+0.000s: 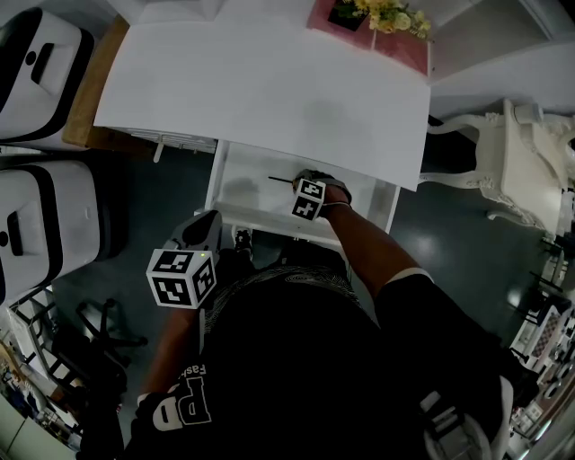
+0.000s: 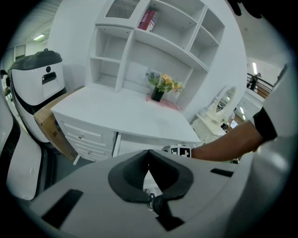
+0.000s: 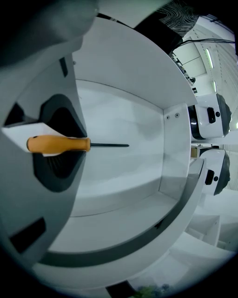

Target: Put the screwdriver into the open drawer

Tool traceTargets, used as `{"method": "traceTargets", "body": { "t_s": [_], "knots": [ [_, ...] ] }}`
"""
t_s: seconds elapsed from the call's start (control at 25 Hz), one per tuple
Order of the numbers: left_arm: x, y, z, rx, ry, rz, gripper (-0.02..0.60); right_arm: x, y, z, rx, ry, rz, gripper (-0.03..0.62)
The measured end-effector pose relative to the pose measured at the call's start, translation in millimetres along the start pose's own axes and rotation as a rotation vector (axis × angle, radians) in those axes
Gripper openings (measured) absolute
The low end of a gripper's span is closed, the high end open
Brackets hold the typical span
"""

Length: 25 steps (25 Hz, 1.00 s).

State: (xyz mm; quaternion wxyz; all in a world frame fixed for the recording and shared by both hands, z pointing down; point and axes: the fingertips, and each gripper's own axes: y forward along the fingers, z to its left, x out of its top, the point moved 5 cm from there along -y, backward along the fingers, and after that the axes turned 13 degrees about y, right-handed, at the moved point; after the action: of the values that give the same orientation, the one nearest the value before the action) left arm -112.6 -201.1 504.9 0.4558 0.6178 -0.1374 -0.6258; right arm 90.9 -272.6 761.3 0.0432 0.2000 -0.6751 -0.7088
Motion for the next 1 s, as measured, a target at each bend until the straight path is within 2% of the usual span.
{"method": "traceTargets", "body": {
  "t_s": [0.36, 0.64, 0.8, 1.0],
  "knots": [
    [5.9, 5.7, 4.3, -0.041, 0.031, -0.004, 0.011, 1.8, -2.9, -1.1, -0.007, 0.035, 0.016, 0.153],
    [22.5, 15.6, 4.1, -0.132, 0.117, -0.027, 0.011, 2.3, -24.5, 1.1, -0.074, 0.09, -0.003, 0.155],
    [30.3, 19.0, 0.8, -0.183, 0.17, -0.039, 0.011, 5.3, -45.2, 3.5, -0.112, 0.153, -0.048, 0.155],
    [38.5, 21.1, -6.6, -0.246, 0.237, -0.052, 0.012, 17.1, -81.7, 9.0, -0.17, 0.251, -0.154, 0.141]
  ]
}}
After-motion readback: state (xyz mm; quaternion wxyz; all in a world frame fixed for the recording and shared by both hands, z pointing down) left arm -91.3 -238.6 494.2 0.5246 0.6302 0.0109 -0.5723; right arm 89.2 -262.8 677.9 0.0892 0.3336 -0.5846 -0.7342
